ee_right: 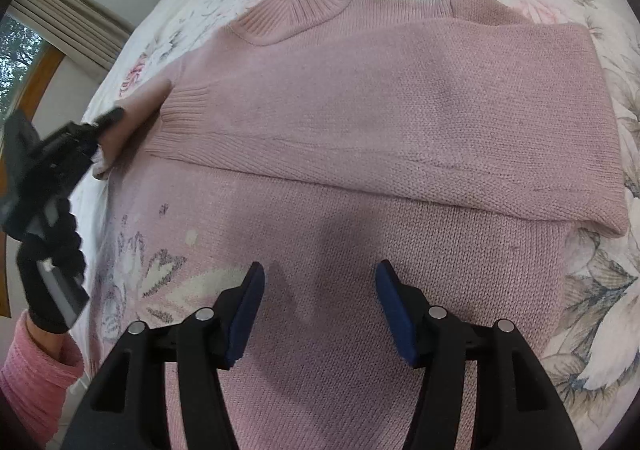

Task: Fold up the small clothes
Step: 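Fold the held sleeve across the sweater body with the left gripper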

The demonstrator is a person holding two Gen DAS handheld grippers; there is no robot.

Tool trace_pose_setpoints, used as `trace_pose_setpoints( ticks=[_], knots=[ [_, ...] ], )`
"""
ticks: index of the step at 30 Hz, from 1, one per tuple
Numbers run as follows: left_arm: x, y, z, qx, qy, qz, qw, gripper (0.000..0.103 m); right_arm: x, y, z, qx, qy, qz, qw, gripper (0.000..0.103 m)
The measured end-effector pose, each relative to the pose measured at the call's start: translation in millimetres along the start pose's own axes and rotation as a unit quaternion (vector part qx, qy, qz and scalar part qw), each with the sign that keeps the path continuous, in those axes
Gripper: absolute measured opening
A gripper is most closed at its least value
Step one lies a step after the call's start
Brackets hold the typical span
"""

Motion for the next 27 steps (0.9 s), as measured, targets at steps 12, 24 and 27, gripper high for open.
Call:
trace_pose_setpoints(
  ticks=[12,24,27],
  knots=[
    [-44,-8,-21,-0.001,0.023,-0.063,0.9978,0.009,1,-5,-3,-0.002,0.003,-0.002,1.0,0.063],
    [-4,45,-8,0.021,-0.04,-0.01,0.9989,0.013,2,-8,-3,0.001,-0.004,-0.003,1.0,0.067],
    [-5,16,-21,0.037,-0.029,-0.042,0.998,0.013,3,-7,-3,-0.001,0.001,-0.004,1.0,0.067]
  ],
)
Point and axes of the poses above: each gripper's, at about its wrist camera, not at the fingertips, and y roughly against the way its jaws point, z to its right, x to its top, the point moved 8 cm from there along -y, roughly the way its jaws point, and after that the axes turned 1 degree about -z, right-handed, at the moved point
